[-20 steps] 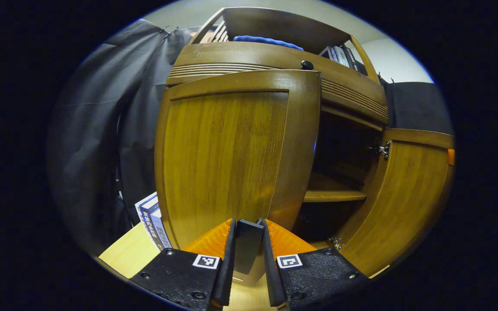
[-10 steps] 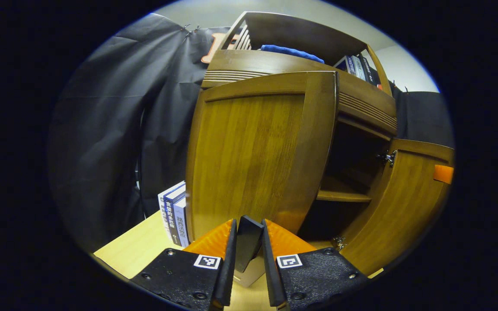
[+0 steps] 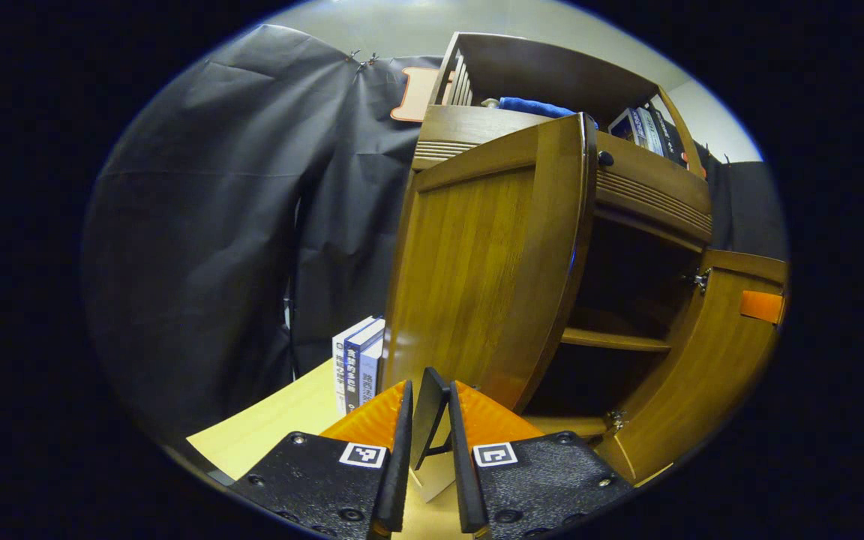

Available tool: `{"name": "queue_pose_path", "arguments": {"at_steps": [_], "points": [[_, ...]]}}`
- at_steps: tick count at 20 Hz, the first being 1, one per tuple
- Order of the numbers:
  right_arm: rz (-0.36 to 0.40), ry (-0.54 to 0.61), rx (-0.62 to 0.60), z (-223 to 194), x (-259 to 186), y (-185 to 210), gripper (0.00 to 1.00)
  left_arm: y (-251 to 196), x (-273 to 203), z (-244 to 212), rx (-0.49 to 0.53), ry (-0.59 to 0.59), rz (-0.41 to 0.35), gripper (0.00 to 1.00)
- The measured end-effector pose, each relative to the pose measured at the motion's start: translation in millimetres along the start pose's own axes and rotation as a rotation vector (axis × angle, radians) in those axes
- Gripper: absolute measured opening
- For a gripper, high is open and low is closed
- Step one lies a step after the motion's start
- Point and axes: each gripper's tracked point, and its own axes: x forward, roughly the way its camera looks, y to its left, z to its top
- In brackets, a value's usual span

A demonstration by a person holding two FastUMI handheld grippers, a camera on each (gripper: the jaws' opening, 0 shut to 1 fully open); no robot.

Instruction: Open the right door of the double-door shoe cabinet with the right hand, and open the left door with the left hand.

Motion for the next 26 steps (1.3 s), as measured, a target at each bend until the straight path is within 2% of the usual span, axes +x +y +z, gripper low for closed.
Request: {"name": "queue_pose_path", "arguments": {"at_steps": [9, 10, 14, 17, 18, 20, 21, 26], "points": [[0.045, 0.012, 0.003, -9, -2, 23, 0.16, 58, -11, 10, 0.022, -0.011, 0.086, 0.27], [0.048, 0.012, 0.006, -10, 0, 25, 0.16, 64, -14, 12, 0.025, -0.012, 0.091, 0.14], [0.057, 0.018, 0.009, -13, 1, 34, 0.16, 72, -13, 16, 0.016, -0.015, 0.072, 0.14], [0.064, 0.019, 0.015, -14, 5, 40, 0.16, 73, -16, 21, 0.023, -0.028, 0.032, 0.14], [0.066, 0.020, 0.018, -15, 5, 41, 0.16, 73, -18, 25, 0.026, -0.036, 0.018, 0.23], [0.069, 0.020, 0.024, -15, 7, 44, 0.16, 78, -16, 32, 0.036, -0.050, 0.006, 0.23], [0.071, 0.020, 0.026, -15, 8, 46, 0.16, 81, -17, 33, 0.043, -0.052, 0.007, 0.14], [0.080, 0.023, 0.022, -18, 11, 51, 0.16, 94, -18, 38, 0.038, -0.056, 0.023, 0.14]]}}
